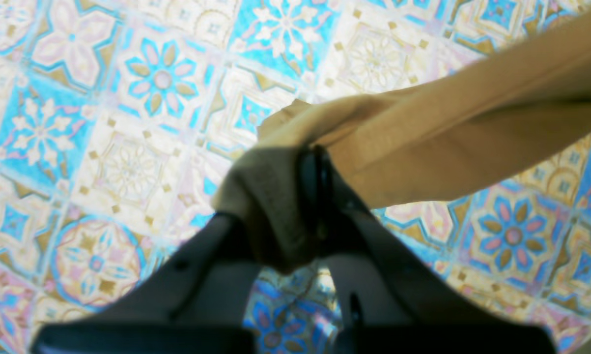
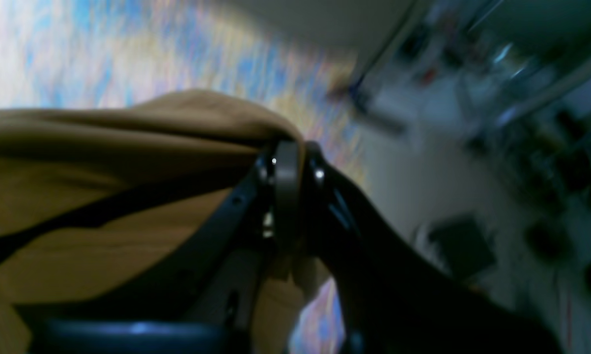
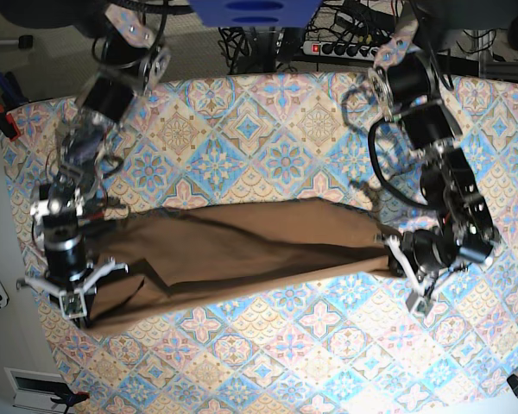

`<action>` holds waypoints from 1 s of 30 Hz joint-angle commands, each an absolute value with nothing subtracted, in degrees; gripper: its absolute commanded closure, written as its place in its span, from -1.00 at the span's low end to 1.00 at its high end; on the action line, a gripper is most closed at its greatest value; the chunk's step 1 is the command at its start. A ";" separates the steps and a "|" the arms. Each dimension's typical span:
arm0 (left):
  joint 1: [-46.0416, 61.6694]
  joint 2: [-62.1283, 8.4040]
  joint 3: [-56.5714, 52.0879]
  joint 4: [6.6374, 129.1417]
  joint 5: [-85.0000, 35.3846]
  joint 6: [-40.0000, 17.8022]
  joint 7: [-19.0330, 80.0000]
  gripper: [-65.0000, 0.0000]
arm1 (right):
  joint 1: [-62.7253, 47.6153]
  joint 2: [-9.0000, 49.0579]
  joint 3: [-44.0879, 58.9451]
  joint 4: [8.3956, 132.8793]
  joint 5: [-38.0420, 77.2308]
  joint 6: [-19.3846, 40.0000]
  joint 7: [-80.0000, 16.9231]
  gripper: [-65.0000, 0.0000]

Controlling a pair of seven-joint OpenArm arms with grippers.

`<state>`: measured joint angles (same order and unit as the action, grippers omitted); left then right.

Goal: Layout the t-shirt on the table in an organized manner, then fold the t-shirt properly
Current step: 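Lift the brown shirt high with both grippers, letting it hang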

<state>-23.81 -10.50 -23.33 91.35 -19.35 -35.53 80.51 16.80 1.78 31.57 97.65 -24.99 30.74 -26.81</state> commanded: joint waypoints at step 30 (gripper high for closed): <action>-75.00 -14.73 -15.96 30.99 1.71 -32.84 48.48 1.00 | 66.77 9.45 30.73 46.20 -25.19 32.22 -27.30 1.00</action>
